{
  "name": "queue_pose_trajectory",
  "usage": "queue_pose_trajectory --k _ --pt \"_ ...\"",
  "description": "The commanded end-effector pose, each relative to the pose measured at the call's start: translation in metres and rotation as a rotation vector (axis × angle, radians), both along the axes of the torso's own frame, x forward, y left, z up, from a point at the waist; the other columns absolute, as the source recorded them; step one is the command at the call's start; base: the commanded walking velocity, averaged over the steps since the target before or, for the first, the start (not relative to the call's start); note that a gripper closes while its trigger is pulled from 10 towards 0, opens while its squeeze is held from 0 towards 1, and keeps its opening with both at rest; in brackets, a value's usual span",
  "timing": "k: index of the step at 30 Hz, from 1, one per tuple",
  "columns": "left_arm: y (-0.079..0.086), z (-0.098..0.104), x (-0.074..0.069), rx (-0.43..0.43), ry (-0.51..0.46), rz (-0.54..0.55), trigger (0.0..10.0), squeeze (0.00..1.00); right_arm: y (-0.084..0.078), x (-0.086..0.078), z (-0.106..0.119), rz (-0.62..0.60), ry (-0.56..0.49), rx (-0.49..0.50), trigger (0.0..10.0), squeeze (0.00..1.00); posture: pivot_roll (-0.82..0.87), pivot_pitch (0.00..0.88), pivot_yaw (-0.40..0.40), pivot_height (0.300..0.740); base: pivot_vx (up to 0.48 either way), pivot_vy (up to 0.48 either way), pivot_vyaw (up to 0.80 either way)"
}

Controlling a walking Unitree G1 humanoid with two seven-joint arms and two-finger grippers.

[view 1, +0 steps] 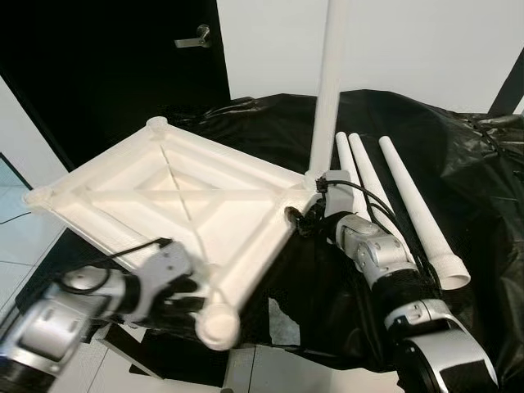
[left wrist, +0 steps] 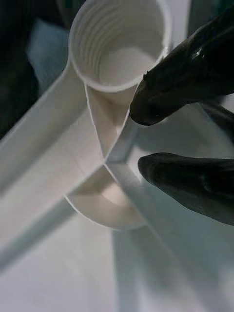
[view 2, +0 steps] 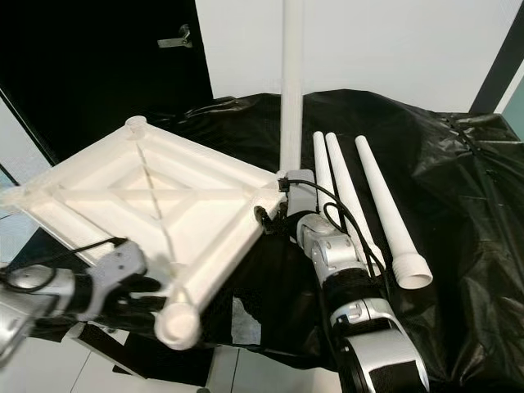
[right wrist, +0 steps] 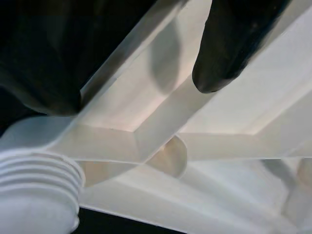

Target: Building children table

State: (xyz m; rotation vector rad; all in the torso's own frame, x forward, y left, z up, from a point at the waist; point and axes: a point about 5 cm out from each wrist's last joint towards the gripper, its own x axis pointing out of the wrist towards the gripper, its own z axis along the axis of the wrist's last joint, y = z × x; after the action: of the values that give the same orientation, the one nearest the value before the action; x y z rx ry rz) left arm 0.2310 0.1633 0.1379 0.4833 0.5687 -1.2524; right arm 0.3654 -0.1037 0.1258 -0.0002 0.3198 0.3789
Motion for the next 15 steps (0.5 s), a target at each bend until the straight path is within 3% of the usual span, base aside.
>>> queue_pose_trajectory --k 1,9,12,13,15 --pt "-0.014 -0.004 -0.009 -0.038 0.048 -0.064 10.0 0.00 0.005 0.001 -0.003 0.022 0.015 0.010 10.0 0.00 0.12 0.000 0.036 0.740 0.000 0.000 0.00" --pt "-0.037 -0.001 -0.006 -0.106 0.014 -0.046 10.0 0.00 0.004 0.003 -0.009 0.038 0.025 0.002 10.0 0.00 0.12 0.000 0.040 0.740 0.000 0.000 0.00" --pt "-0.036 0.001 -0.001 -0.100 -0.018 -0.026 10.0 0.00 0.004 0.004 -0.010 0.040 0.023 0.005 10.0 0.00 0.12 0.000 0.038 0.740 0.000 0.000 0.00" --pt "-0.023 0.007 0.012 -0.071 -0.084 0.035 10.0 0.00 0.003 0.006 -0.007 0.043 -0.005 -0.002 10.0 0.00 0.12 0.000 0.037 0.740 0.000 0.000 0.00" --pt "-0.013 0.012 0.018 -0.056 -0.111 0.058 10.0 0.00 0.002 0.006 -0.005 0.042 -0.022 -0.009 10.0 0.00 0.12 0.000 0.037 0.740 0.000 0.000 0.00"
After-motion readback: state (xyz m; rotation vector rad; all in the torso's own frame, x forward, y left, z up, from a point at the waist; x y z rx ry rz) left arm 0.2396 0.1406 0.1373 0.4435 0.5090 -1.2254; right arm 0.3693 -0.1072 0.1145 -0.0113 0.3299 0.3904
